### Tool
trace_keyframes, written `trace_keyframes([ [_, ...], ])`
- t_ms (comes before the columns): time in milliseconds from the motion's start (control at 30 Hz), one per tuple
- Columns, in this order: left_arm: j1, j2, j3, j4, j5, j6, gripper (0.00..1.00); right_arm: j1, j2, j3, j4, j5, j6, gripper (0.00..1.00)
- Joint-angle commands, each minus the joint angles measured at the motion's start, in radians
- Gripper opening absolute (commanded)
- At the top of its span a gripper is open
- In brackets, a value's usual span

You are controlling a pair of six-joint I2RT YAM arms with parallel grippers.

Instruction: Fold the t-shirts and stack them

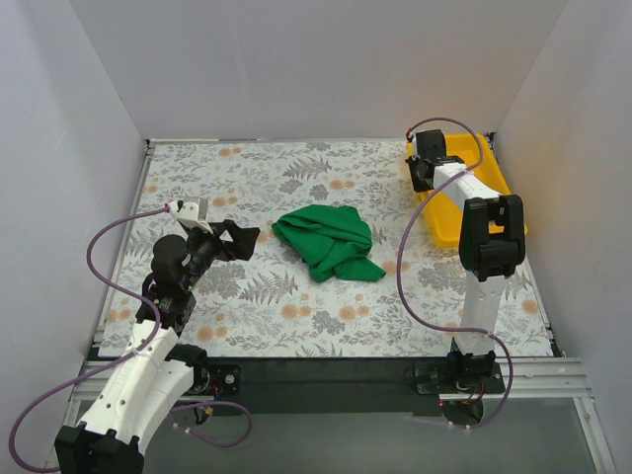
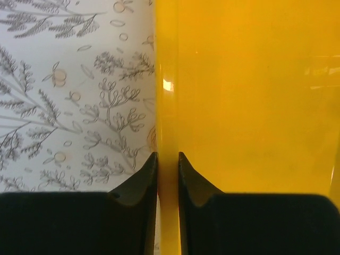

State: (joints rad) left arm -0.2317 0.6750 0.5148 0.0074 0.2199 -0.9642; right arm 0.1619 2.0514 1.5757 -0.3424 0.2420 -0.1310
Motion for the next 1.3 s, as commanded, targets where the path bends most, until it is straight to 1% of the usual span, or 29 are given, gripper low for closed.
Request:
trace_keyframes([
  [0,-0.009,0.003,-0.004,0.005,-0.005,0.016,0.98,-0.015,0.035,0.118,0.040,0.123,-0.019,0.01],
  [200,-0.014,0.017,-0.007,0.008,0.001,0.016,0.98,-0.039,0.124,0.224,0.040,0.173,0.024,0.01],
  [300,-0.018,0.018,-0.007,0.008,0.004,0.016,0.98,-0.051,0.164,0.276,0.042,0.191,0.019,0.01],
  [400,-0.024,0.021,-0.010,0.011,0.003,0.018,0.98,-0.068,0.190,0.313,0.040,0.171,0.011,0.05],
  [433,-0.023,0.023,-0.010,0.012,0.004,0.019,0.98,-0.071,0.199,0.320,0.042,0.165,0.001,0.09],
  [500,-0.026,0.032,-0.010,0.013,0.009,0.019,0.98,-0.078,0.205,0.333,0.040,0.145,-0.007,0.13],
  [533,-0.027,0.035,-0.009,0.013,0.013,0.018,0.98,-0.078,0.204,0.333,0.040,0.137,-0.021,0.23],
  [567,-0.029,0.041,-0.009,0.014,0.019,0.018,0.98,-0.078,0.199,0.334,0.040,0.128,-0.024,0.30],
  [600,-0.029,0.050,-0.010,0.017,0.042,0.019,0.98,-0.078,0.190,0.325,0.040,0.105,-0.028,0.35],
  [633,-0.029,0.054,-0.012,0.020,0.058,0.019,0.98,-0.076,0.159,0.316,0.040,0.085,-0.036,0.49],
  [667,-0.034,0.060,-0.013,0.032,0.076,0.019,0.98,-0.075,0.136,0.301,0.042,0.059,-0.050,0.57],
  [700,-0.037,0.075,-0.016,0.042,0.097,0.015,0.98,-0.071,0.109,0.259,0.042,-0.001,-0.051,0.62],
  [733,-0.038,0.086,-0.016,0.045,0.130,0.012,0.98,-0.070,0.051,0.239,0.045,-0.036,-0.056,0.74],
  [767,-0.044,0.096,-0.012,0.048,0.148,0.006,0.98,-0.058,0.020,0.213,0.046,-0.085,-0.082,0.78],
  [800,-0.047,0.121,-0.009,0.048,0.162,0.004,0.98,-0.049,-0.012,0.190,0.046,-0.102,-0.103,0.84],
  [833,-0.054,0.132,0.002,0.040,0.179,0.001,0.98,-0.039,-0.087,0.129,0.049,-0.116,-0.123,0.92],
  [900,-0.067,0.161,0.011,0.028,0.180,-0.008,0.97,-0.010,-0.166,0.066,0.060,-0.200,-0.208,0.98],
  [933,-0.081,0.172,0.025,0.008,0.165,-0.011,0.96,-0.001,-0.245,-0.010,0.060,-0.233,-0.234,0.98],
  [967,-0.089,0.193,0.033,-0.001,0.156,-0.013,0.94,0.008,-0.287,-0.046,0.059,-0.351,-0.267,0.98],
  [1000,-0.095,0.207,0.042,-0.029,0.144,-0.027,0.93,0.013,-0.369,-0.095,0.057,-0.407,-0.324,0.98],
  [1033,-0.109,0.222,0.057,-0.059,0.127,-0.037,0.93,0.019,-0.411,-0.180,0.056,-0.465,-0.353,0.98],
  [1067,-0.115,0.254,0.068,-0.075,0.119,-0.050,0.92,0.019,-0.451,-0.234,0.051,-0.622,-0.383,0.98],
  [1100,-0.121,0.271,0.079,-0.090,0.118,-0.065,0.90,0.019,-0.489,-0.279,0.043,-0.703,-0.434,0.98],
  [1133,-0.127,0.287,0.085,-0.116,0.115,-0.121,0.88,0.019,-0.554,-0.322,0.033,-0.784,-0.455,0.98],
  [1167,-0.130,0.317,0.093,-0.124,0.122,-0.154,0.86,0.019,-0.586,-0.412,0.025,-0.940,-0.473,0.98],
  [1200,-0.132,0.331,0.093,-0.129,0.136,-0.189,0.83,0.021,-0.646,-0.454,0.016,-1.007,-0.502,0.97],
  [1233,-0.141,0.342,0.090,-0.129,0.147,-0.255,0.81,0.027,-0.674,-0.500,0.017,-1.058,-0.512,0.97],
  [1267,-0.150,0.360,0.071,-0.120,0.145,-0.290,0.81,0.028,-0.698,-0.569,0.022,-1.120,-0.516,0.97],
])
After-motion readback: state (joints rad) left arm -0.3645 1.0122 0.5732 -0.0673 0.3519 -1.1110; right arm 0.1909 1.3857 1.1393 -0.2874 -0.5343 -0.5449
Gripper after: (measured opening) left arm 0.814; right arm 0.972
